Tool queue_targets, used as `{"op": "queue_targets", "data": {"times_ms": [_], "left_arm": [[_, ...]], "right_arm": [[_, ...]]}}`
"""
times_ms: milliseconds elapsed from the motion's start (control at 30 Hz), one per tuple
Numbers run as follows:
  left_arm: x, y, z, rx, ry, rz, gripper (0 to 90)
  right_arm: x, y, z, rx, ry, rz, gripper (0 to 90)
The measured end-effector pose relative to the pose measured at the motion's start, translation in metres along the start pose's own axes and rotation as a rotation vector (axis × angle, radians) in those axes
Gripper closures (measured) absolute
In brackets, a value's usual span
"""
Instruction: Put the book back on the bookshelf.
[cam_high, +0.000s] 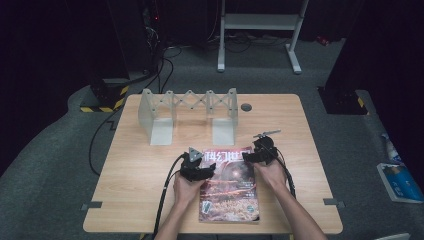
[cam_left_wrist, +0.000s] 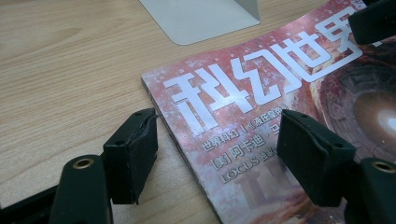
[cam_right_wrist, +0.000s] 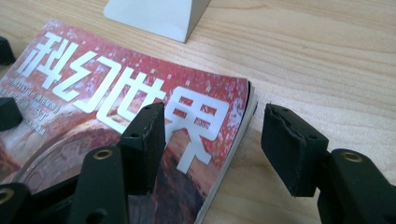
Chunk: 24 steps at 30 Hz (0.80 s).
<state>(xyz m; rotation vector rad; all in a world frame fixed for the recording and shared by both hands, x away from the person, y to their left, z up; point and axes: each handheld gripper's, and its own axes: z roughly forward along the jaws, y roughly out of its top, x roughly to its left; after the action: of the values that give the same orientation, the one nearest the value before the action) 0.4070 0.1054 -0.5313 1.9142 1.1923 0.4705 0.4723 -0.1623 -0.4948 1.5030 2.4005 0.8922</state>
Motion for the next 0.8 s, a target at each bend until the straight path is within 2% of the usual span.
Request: {"op": "queue_targets", "data": {"times_ms": [33,200,300,433,800], "left_arm": [[0.001,0.000,-0.001,0.001,0.000,0.000,30.9],[0.001,0.000,0.000,-0.001,0.003,-0.003,31.5],[0.001,-0.001,-0.001,-0.001,0.003,-0.002,31.5],[0.000,-0.001,-0.001,-0.006,0.003,0.001,32.2],[0.000,-0.002,0.000,-0.016,-0.005,0.000,34.9]], "right_arm": [[0.001,0.002,0.003,0.031,-0.008,0.010,39.7],[0.003,0.008,0.006,0.051,-0.012,0.014,40.8],[0.003,0.012,0.007,0.070,-0.014,0.035,41.8],[0.001,0.017,0.010,0.128,-0.005,0.078,42.0],[0.004,0.020,0.011,0.162,-0.008,0.090,43.5]]}}
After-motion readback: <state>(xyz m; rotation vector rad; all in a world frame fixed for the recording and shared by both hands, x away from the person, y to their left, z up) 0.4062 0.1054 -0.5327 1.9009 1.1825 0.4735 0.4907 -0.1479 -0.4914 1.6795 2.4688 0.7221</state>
